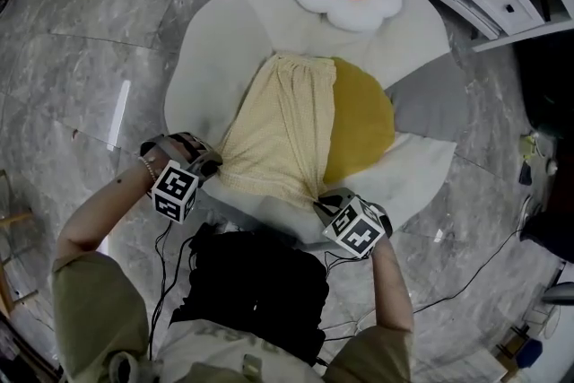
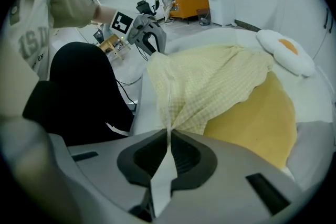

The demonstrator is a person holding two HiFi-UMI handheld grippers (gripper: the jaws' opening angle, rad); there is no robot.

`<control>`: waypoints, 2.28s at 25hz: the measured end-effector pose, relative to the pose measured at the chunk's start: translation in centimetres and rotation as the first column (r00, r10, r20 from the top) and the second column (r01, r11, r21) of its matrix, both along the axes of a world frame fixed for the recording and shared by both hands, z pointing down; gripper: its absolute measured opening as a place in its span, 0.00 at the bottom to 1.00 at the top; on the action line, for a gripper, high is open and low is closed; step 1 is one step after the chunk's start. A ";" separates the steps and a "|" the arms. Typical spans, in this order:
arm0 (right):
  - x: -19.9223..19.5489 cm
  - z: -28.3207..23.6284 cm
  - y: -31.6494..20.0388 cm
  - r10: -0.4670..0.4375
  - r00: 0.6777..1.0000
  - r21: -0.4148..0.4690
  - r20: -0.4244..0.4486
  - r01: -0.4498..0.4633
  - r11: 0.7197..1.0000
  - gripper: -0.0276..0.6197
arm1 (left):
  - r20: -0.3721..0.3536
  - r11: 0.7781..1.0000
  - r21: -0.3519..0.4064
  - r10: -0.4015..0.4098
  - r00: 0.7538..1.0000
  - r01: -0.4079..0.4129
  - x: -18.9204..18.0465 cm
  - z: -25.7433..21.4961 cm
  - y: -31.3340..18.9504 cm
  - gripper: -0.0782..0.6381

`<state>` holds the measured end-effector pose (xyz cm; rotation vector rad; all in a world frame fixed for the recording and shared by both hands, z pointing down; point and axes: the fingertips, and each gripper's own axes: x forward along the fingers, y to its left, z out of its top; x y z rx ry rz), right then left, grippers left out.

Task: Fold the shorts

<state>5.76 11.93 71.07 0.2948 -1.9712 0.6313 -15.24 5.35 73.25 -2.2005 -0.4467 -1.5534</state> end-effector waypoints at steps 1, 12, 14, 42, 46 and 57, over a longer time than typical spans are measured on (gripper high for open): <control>0.2 0.3 0.0 0.003 1.000 -0.010 -0.004 -0.004 1.000 0.10 | 0.008 1.000 -0.003 0.011 1.000 -0.011 -0.3 0.1 0.3 0.18; 2.0 0.5 -0.1 0.169 0.978 -0.142 0.121 -0.151 0.978 0.43 | -0.006 0.948 -0.248 -0.208 0.978 0.200 -2.0 -0.4 1.5 0.53; 3.2 -1.8 -2.5 0.313 0.921 -0.160 0.231 -0.281 0.946 0.43 | -0.051 0.889 -0.331 -0.351 0.935 0.316 -1.8 -2.7 -0.7 0.53; 0.5 -2.6 -28.8 0.376 0.761 -0.098 0.529 -0.386 0.917 0.14 | -0.017 0.819 -0.257 -0.535 0.845 0.513 10.0 1.3 -23.7 0.56; -1.0 -6.4 -25.1 0.078 0.818 0.099 0.570 -0.162 0.982 0.14 | -0.058 0.881 -0.247 -0.430 0.901 0.404 12.0 0.9 -24.1 0.60; -2.6 -9.5 -18.4 -0.234 0.802 0.151 0.549 0.181 0.972 0.14 | 0.022 0.938 -0.345 -0.019 1.000 0.025 16.2 0.8 -16.9 0.62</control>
